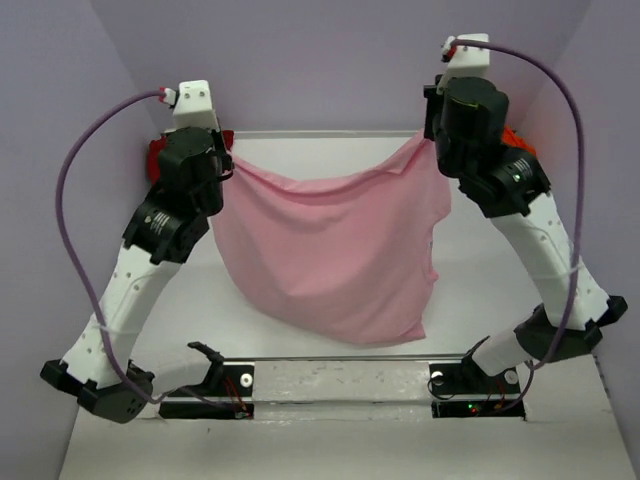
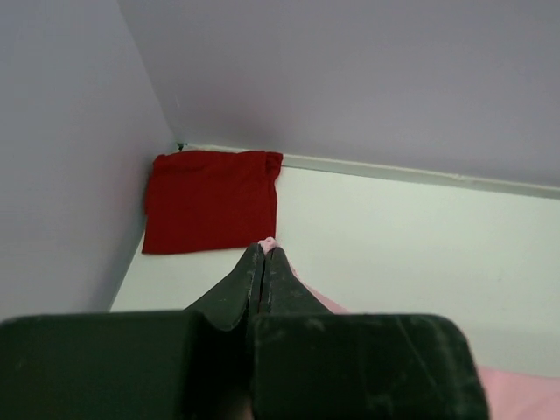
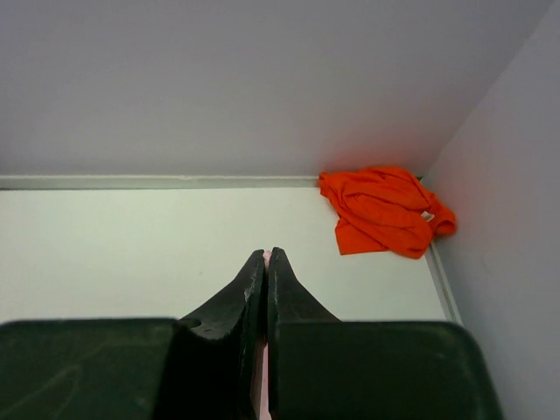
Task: Fold and stack the t-shirts
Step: Flatten the tshirt out
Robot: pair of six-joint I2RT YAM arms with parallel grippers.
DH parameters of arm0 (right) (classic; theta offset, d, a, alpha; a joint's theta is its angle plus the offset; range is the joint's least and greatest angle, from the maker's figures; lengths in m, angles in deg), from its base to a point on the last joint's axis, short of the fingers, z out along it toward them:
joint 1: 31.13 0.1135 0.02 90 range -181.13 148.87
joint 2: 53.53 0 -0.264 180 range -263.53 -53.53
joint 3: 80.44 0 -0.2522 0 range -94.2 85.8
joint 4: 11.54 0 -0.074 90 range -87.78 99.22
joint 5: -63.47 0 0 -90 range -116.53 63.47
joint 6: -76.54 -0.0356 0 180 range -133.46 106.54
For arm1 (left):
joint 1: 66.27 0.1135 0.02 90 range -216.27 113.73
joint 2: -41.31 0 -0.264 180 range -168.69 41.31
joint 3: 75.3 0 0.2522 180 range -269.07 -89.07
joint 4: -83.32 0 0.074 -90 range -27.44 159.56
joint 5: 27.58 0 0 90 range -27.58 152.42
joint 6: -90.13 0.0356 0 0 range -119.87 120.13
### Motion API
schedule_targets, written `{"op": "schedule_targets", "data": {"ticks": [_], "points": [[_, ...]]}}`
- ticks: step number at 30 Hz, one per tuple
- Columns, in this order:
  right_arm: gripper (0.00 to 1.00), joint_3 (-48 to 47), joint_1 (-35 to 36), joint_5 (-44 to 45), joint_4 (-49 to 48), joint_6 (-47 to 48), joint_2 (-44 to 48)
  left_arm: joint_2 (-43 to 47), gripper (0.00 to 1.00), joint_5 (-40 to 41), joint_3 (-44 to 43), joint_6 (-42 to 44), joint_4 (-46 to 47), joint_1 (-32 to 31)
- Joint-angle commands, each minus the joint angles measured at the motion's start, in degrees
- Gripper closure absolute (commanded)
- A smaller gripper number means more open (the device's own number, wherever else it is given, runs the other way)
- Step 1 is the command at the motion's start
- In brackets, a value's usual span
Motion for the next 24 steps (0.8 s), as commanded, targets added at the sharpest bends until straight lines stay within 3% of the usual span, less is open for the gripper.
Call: {"op": "schedule_targets", "data": {"ticks": [1, 11, 24], "points": [[1.0, -1.18, -4.19, -2.44, -7.81, 2.04, -3.91, -3.13, 1.0, -1.95, 4.03, 2.51, 9.58, 4.58], [1.0, -7.52, -5.96, -6.66, -8.7, 3.36, -7.45, -5.44, 1.0, -4.17, -1.41, 2.86, 8.81, 5.47], [1.0, -4.45, -2.45, -5.44, -0.01, 1.26, 8.45, 6.69, 1.0, -5.4, -2.21, -1.09, 1.61, 1.44]]}}
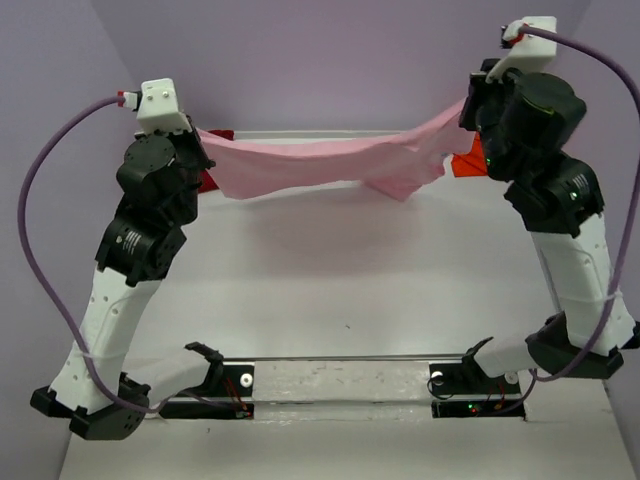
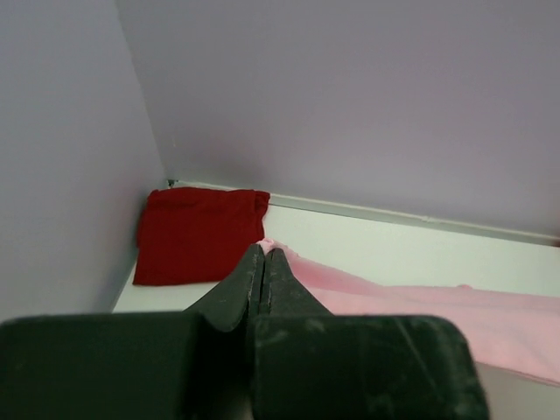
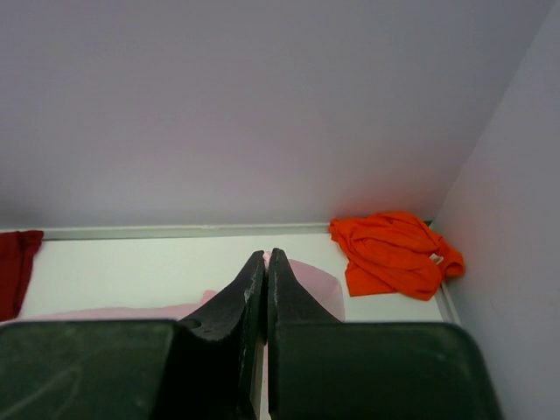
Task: Fold and stack the t-shirts
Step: Flatten the tshirt out
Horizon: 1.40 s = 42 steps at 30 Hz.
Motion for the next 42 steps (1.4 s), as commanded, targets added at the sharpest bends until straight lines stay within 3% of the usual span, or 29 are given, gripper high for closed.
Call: {"op": "schedule_targets", "data": {"ticks": [1, 10, 14, 19, 23, 30, 38, 42], "points": [[1.0, 1.1, 1.8, 1.73, 2.84, -1.65, 7.45, 5.38, 1.0, 1.13, -2.05, -2.69, -2.13, -3.11], [1.0, -0.28, 1.8, 1.12, 10.84, -4.29, 17.66, 13.39, 1.0, 1.5, -1.17, -8.4, -10.13, -8.92], [1.0, -7.03, 1.8, -0.54, 13.21, -5.34, 16.17, 13.23, 1.0, 0.88, -5.64, -8.94, -13.2, -8.92], [1.0, -8.9, 1.8, -0.38, 12.17, -5.61, 12.75, 9.36, 1.0, 2.02, -14.08, -7.27, -15.68, -8.92], [1.0, -11.8, 1.8, 0.59, 10.76, -5.08, 6.44, 6.19, 1.0, 3.25, -12.61, -5.86, -13.48, -8.92], [1.0, -2.06, 1.8, 4.98, 1.55, -1.31, -2.8, 2.24, 1.0, 9.4, 2.32, -3.4, 0.03, -8.57], [1.0, 2.25, -4.97, -0.81, -4.35, -3.23, -14.84, -7.16, 1.0, 6.51, 15.78, -1.2, 15.07, -0.31], [1.0, 10.86, -6.11, -1.34, -13.03, -2.27, -16.26, -8.49, 1.0, 8.53, 23.6, -0.41, 26.83, 2.15]]}}
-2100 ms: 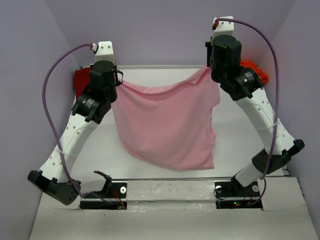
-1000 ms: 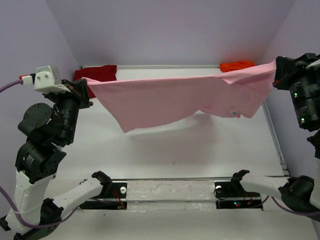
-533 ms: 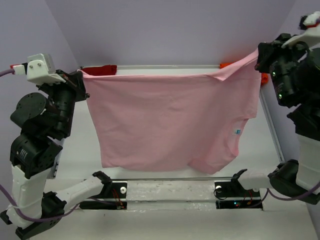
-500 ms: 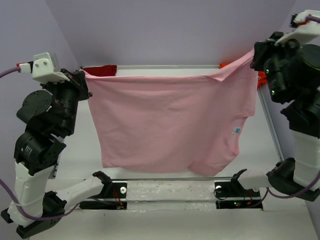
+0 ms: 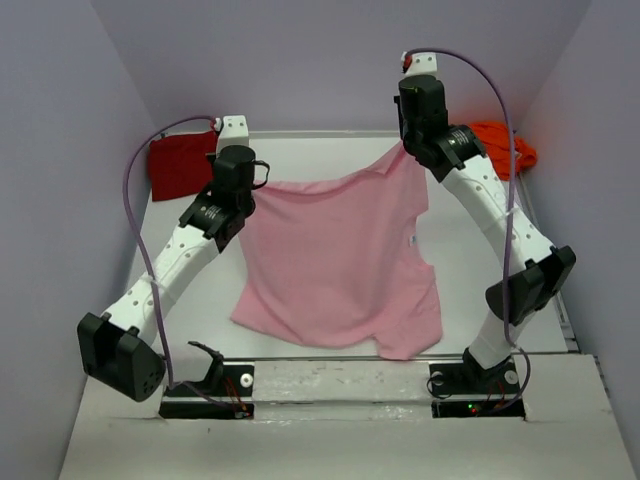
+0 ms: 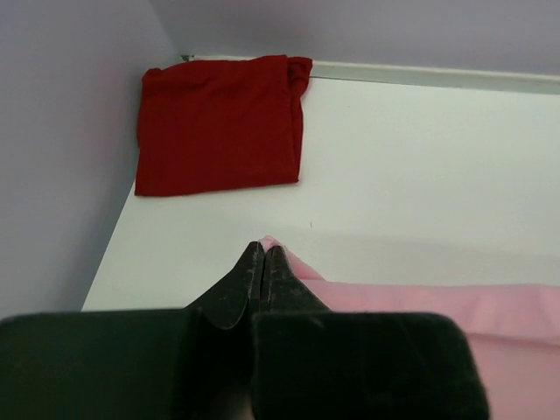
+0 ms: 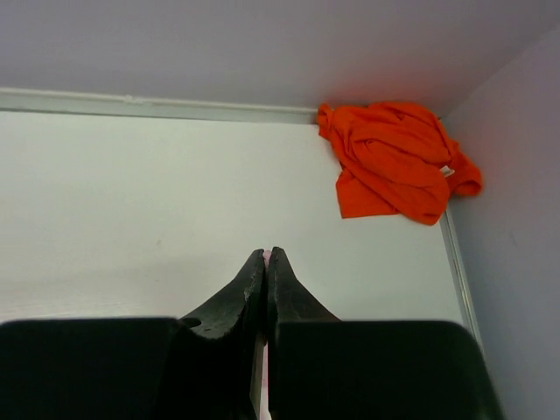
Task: Fold and stack the t-shirts
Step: Flatten the tshirt out
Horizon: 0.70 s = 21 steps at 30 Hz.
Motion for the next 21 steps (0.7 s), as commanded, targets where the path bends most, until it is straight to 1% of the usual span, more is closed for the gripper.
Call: {"op": "schedule_targets", "data": {"ticks": [1, 7, 12, 14, 15, 16, 17, 18, 19, 20, 21], "points": [[1.0, 4.64, -1.78, -1.01, -11.7, 0.31, 0.96, 0.39, 1.0, 2.61, 3.44, 1.52, 16.46, 2.33], [1.0, 8.25, -3.19, -1.81, -14.16, -0.84, -3.34, -6.38, 1.0, -0.38, 3.62, 1.17, 17.17, 4.53], [1.0, 12.64, -3.72, -1.72, -17.85, -0.92, -5.02, -9.64, 1.0, -0.65, 4.41, 0.73, 19.1, 5.05], [1.0, 13.0, -3.72, -1.28, -18.56, -1.54, -6.77, -11.75, 1.0, -0.73, 4.49, 0.73, 19.97, 5.49], [1.0, 12.91, -3.72, -0.76, -18.56, -1.54, -7.56, -12.28, 0.98, -0.56, 4.41, 0.73, 19.98, 5.5], [0.98, 12.82, -3.72, -0.49, -18.47, -3.28, -8.79, -12.98, 0.83, -0.04, 4.32, 0.47, 19.89, 5.5], [0.55, 12.74, -3.72, -1.01, -18.56, -3.47, -9.23, -13.16, 0.56, 0.32, 4.58, -0.15, 20.15, 5.58], [0.37, 12.74, -3.72, -1.62, -18.56, -3.65, -9.41, -13.16, 0.52, 0.49, 5.1, -0.15, 20.85, 5.5], [0.29, 12.82, -3.72, -2.15, -18.56, -4.17, -9.41, -12.99, 0.48, 1.11, 5.28, -0.15, 21.2, 5.41], [0.24, 12.74, -3.72, -2.85, -18.56, -4.09, -9.41, -12.81, 0.44, 1.63, 5.72, -0.24, 21.56, 5.49], [0.21, 12.74, -3.72, -3.21, -18.47, -4.09, -9.15, -12.63, 0.33, 1.81, 6.07, -0.15, 22.26, 5.5]]}}
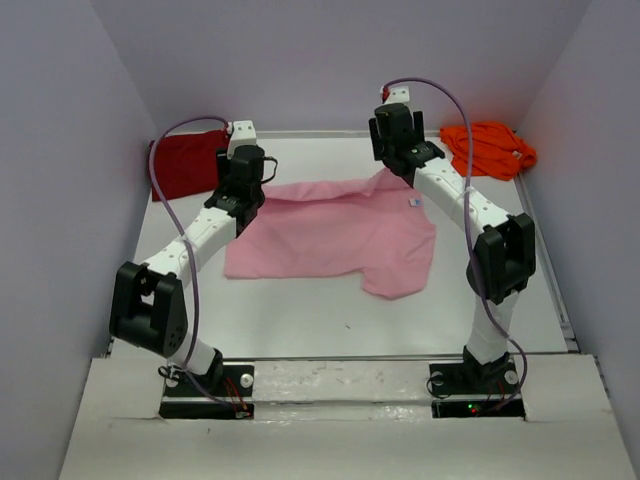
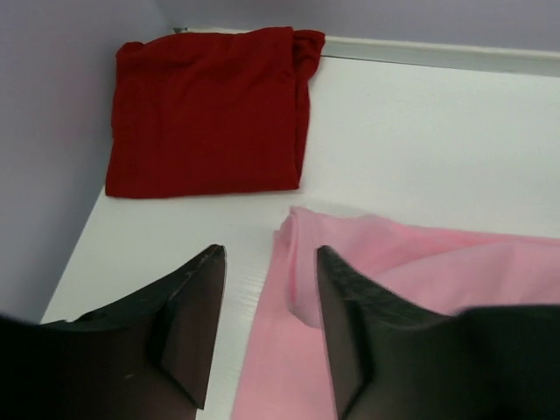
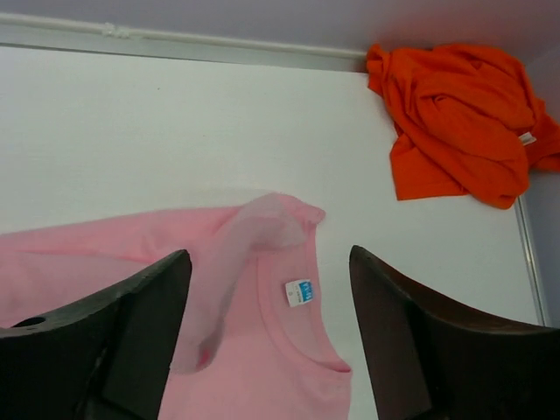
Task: Fold and stack the t-shirts
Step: Flatten the tshirt out
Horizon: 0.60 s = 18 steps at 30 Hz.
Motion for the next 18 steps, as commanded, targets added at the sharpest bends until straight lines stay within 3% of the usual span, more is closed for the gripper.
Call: {"op": "schedule_targets", "data": {"ticks": [1, 2, 4, 10, 18], "points": [[0.18, -0.12, -0.47, -1.26, -3.78, -2.01, 1.47, 1.9, 0.27, 2.91, 1.24, -0.48, 5.67, 0.38], [0.11, 0.23, -0.47, -2.49, -3.52, -1.93, 2.34, 2.34, 0.22, 3.34, 1.51, -0.22, 5.5, 0.12], [0.1, 1.02, -0.47, -2.59, -2.73, -2.36, 3.84, 3.48, 0.14, 3.7, 2.3, -0.3, 5.5, -0.23], [0.1, 9.71, 0.24, -5.75, -3.25, -4.91, 10.52, 6.56, 0.13, 0.98, 5.2, -0.13, 4.61, -4.54], [0.15, 14.81, 1.29, -11.62, -1.59, -9.92, 6.49, 0.93, 0.14, -1.39, 4.59, -2.85, 3.48, -4.63]]}}
